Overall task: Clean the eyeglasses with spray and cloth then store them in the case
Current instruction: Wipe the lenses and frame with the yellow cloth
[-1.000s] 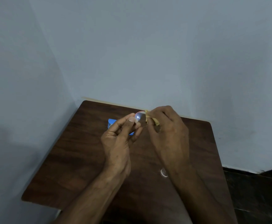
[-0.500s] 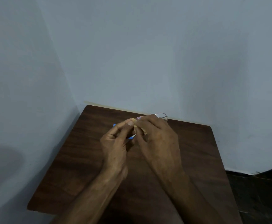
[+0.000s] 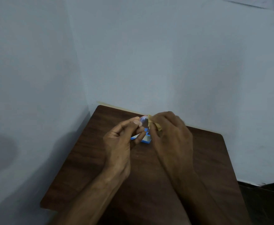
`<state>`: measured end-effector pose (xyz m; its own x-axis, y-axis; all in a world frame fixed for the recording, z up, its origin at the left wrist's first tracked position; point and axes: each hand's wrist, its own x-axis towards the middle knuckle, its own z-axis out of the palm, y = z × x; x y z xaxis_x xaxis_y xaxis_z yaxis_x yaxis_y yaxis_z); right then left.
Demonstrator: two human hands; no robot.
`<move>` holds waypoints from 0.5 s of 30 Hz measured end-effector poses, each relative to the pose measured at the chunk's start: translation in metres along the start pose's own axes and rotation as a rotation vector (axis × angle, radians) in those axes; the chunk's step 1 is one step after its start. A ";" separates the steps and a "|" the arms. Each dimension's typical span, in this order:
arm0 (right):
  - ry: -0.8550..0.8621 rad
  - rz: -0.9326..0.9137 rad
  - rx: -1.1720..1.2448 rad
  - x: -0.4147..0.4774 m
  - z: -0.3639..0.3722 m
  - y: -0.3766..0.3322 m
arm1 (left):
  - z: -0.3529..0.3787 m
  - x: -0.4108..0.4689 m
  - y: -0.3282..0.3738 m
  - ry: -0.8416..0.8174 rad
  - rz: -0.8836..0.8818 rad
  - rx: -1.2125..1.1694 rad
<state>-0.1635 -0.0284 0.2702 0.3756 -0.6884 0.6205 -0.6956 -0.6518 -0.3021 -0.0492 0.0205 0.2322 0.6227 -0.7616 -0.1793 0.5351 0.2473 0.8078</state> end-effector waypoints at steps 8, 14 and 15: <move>-0.011 -0.022 0.007 -0.001 0.007 -0.022 | -0.013 0.009 0.018 0.001 -0.025 -0.067; -0.037 -0.056 0.024 0.004 0.010 -0.042 | -0.022 0.013 0.030 -0.013 -0.002 -0.073; -0.041 -0.063 0.033 0.000 0.010 -0.045 | -0.024 0.014 0.032 -0.014 0.004 -0.071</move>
<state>-0.1259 -0.0018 0.2768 0.4435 -0.6579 0.6087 -0.6498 -0.7038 -0.2873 -0.0098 0.0323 0.2419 0.6172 -0.7686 -0.1681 0.5721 0.2919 0.7665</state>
